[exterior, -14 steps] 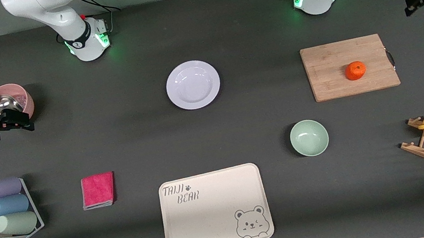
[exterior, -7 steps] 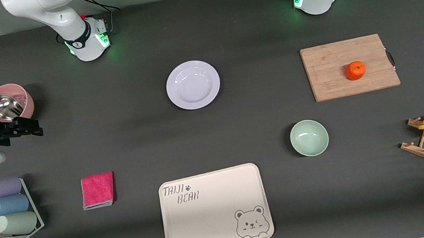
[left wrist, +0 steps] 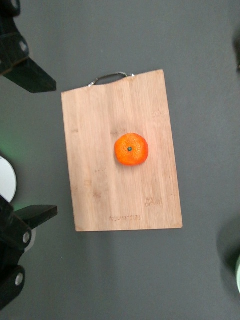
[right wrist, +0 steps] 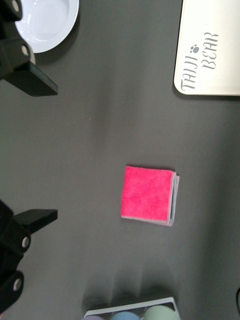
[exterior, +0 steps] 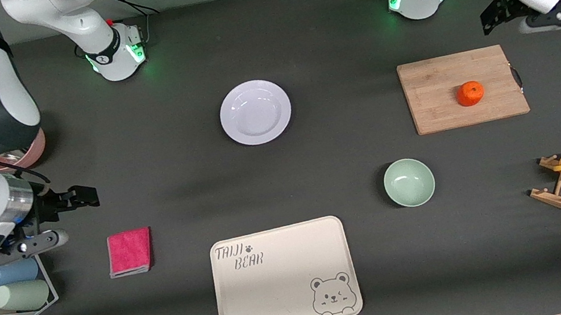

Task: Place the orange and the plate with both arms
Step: 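Lower the left gripper onto the orange on the cutting board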

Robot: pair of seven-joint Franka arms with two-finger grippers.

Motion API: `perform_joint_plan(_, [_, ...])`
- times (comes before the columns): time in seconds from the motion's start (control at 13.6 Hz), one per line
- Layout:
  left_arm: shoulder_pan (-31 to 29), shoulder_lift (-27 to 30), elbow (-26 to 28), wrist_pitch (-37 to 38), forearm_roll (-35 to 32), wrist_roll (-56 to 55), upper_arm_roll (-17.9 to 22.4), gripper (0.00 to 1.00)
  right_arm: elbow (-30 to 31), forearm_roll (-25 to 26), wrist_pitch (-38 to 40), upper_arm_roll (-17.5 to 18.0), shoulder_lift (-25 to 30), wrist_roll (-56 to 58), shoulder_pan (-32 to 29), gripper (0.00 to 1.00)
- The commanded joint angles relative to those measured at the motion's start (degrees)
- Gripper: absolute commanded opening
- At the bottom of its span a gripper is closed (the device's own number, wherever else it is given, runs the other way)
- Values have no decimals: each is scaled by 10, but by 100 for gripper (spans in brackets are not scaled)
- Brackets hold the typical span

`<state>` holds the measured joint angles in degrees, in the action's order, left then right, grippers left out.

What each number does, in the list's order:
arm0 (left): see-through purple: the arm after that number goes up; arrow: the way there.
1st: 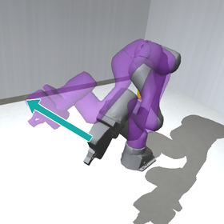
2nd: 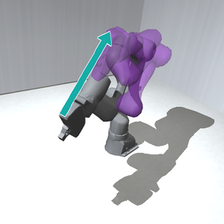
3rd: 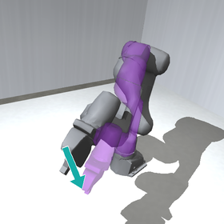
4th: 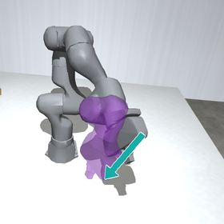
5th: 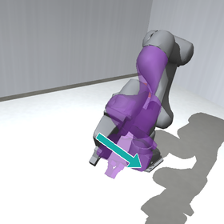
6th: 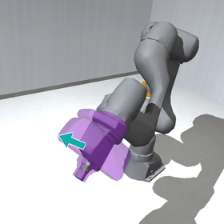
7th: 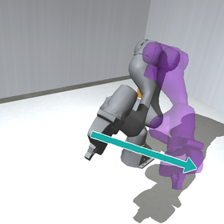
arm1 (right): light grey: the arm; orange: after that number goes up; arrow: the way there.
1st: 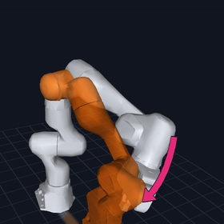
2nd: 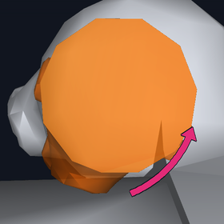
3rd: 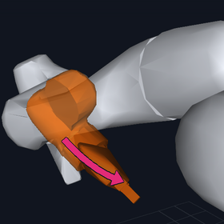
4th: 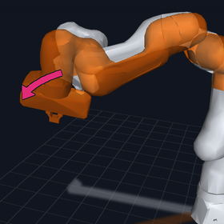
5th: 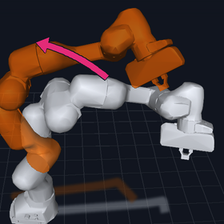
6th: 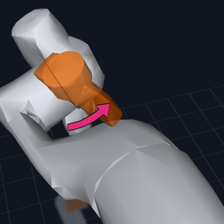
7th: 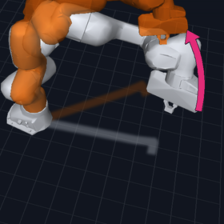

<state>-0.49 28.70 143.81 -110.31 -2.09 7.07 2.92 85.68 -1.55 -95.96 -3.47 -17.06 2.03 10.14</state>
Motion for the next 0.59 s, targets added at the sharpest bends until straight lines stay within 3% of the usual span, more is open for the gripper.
perform_joint_plan(0.0, [-3,-7,85,-112,-10,8,0,100,-20,10,-4,-2,-13,-1,9,100])
perform_joint_plan(0.29, [-4,-82,128,-240,-13,9,0,100,-18,2,-18,-1,-25,-4,22,100])
perform_joint_plan(0.52, [-12,-133,146,-313,-18,9,0,100,-2,-47,-14,-1,-24,-59,23,100])
